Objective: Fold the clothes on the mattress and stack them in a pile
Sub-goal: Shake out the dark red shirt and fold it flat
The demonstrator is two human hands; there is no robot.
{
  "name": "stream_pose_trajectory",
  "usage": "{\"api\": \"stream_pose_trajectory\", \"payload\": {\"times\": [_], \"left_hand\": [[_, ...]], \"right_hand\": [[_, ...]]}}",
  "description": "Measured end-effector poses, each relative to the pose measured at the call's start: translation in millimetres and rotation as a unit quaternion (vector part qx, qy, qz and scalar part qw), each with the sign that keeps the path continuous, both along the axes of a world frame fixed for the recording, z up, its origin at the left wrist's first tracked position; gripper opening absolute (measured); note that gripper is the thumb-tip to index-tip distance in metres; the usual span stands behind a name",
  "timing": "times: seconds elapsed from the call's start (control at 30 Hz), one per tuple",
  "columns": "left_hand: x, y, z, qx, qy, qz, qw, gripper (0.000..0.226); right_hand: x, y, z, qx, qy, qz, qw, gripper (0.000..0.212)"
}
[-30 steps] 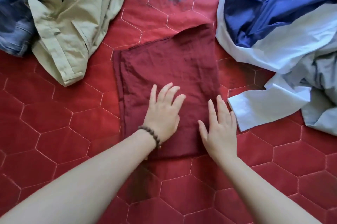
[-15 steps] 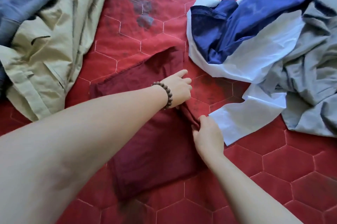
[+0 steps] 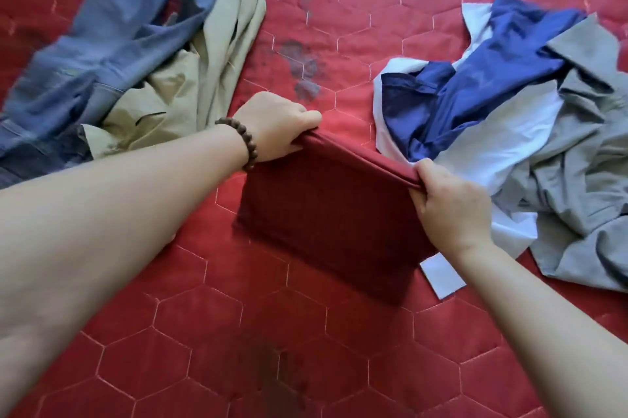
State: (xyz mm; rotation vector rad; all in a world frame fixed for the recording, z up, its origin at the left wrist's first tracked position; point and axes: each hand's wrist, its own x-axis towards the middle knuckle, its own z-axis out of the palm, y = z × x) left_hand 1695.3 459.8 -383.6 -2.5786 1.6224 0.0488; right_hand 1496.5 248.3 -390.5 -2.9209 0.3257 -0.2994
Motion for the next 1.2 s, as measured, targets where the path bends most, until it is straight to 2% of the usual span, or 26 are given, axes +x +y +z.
{"api": "stream_pose_trajectory", "payload": {"times": [0.13, 0.23, 0.27, 0.33, 0.43, 0.5, 0.57, 0.7, 0.8, 0.9, 0.97, 1.03, 1.07, 1.13, 1.2], "left_hand": [[3, 12, 65, -0.080, -0.049, -0.048, 0.994, 0.029], [-12, 34, 72, -0.106, -0.088, -0.075, 0.988, 0.007], [-19, 43, 64, -0.100, -0.093, -0.075, 0.988, 0.008], [-37, 63, 34, -0.070, -0.094, -0.059, 0.991, 0.012], [-72, 93, -29, 0.027, -0.052, 0.013, 0.998, 0.030], [-100, 111, -73, 0.125, 0.012, 0.083, 0.989, 0.048], [-127, 126, -105, 0.196, 0.059, 0.134, 0.970, 0.052], [-158, 140, -132, 0.198, 0.079, 0.212, 0.954, 0.065], [-162, 146, -132, 0.207, 0.079, 0.230, 0.948, 0.068], [-157, 154, -126, 0.220, 0.068, 0.249, 0.941, 0.064], [-154, 157, -122, 0.237, 0.058, 0.280, 0.929, 0.064], [-156, 157, -117, 0.210, 0.064, 0.356, 0.908, 0.068], [-159, 155, -114, 0.164, 0.077, 0.410, 0.894, 0.070], [-168, 149, -110, 0.043, 0.117, 0.510, 0.851, 0.068], [-181, 141, -111, -0.024, 0.172, 0.554, 0.814, 0.064]], "right_hand": [[2, 2, 61, -0.060, -0.092, 0.051, 0.993, 0.023], [-16, 16, 74, -0.071, -0.093, 0.108, 0.987, 0.026], [-24, 22, 69, -0.078, -0.085, 0.129, 0.985, 0.023], [-40, 38, 46, -0.094, -0.052, 0.158, 0.982, 0.015], [-67, 65, -13, -0.076, 0.058, 0.172, 0.980, 0.039], [-85, 84, -51, -0.072, 0.129, 0.187, 0.971, 0.043], [-101, 99, -82, -0.068, 0.181, 0.198, 0.961, 0.044], [-124, 119, -110, -0.040, 0.219, 0.189, 0.956, 0.043], [-131, 135, -111, -0.003, 0.221, 0.198, 0.955, 0.041], [-134, 169, -104, 0.031, 0.262, 0.217, 0.940, 0.039], [-134, 193, -100, 0.080, 0.292, 0.249, 0.920, 0.027], [-127, 210, -99, 0.165, 0.360, 0.256, 0.882, 0.032], [-121, 211, -97, 0.198, 0.357, 0.255, 0.877, 0.038], [-104, 198, -91, 0.222, 0.268, 0.219, 0.912, 0.043], [-82, 168, -92, 0.182, 0.179, 0.154, 0.955, 0.045]]}}
